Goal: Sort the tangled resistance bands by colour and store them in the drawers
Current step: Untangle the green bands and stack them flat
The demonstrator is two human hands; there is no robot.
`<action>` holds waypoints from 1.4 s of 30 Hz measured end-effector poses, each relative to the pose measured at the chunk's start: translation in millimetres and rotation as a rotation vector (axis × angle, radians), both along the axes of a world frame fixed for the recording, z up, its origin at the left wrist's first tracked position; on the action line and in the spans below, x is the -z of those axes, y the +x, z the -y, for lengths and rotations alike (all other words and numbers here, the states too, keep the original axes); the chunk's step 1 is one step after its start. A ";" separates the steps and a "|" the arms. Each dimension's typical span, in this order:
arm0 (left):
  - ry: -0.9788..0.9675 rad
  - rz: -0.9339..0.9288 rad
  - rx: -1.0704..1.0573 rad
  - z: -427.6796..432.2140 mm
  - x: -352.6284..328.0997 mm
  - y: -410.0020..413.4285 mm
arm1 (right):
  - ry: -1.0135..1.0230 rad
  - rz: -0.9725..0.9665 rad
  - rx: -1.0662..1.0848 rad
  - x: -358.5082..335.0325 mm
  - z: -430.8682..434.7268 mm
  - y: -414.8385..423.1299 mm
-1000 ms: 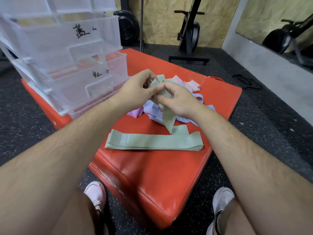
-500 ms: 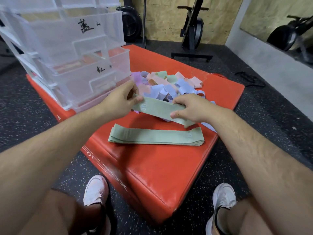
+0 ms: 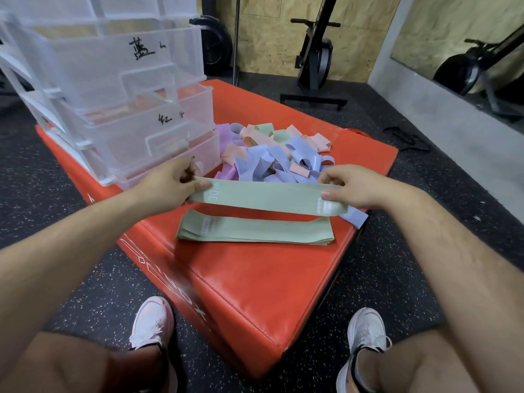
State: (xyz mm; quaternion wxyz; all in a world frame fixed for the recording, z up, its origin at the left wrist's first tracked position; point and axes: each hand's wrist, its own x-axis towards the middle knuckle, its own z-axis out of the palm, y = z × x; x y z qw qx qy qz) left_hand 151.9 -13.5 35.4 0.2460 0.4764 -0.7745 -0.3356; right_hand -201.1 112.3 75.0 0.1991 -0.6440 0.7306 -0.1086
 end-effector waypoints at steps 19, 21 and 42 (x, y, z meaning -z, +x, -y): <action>0.013 0.130 -0.019 -15.7 -0.2 13.7 | 0.188 0.385 0.090 1.9 -26.3 -0.6; -0.006 0.189 -0.015 -15.7 1.7 13.5 | 0.182 0.288 0.111 8.1 -25.6 -0.6; -0.221 0.514 0.113 -15.6 37.6 18.8 | 0.147 -0.190 0.021 40.6 -24.8 10.8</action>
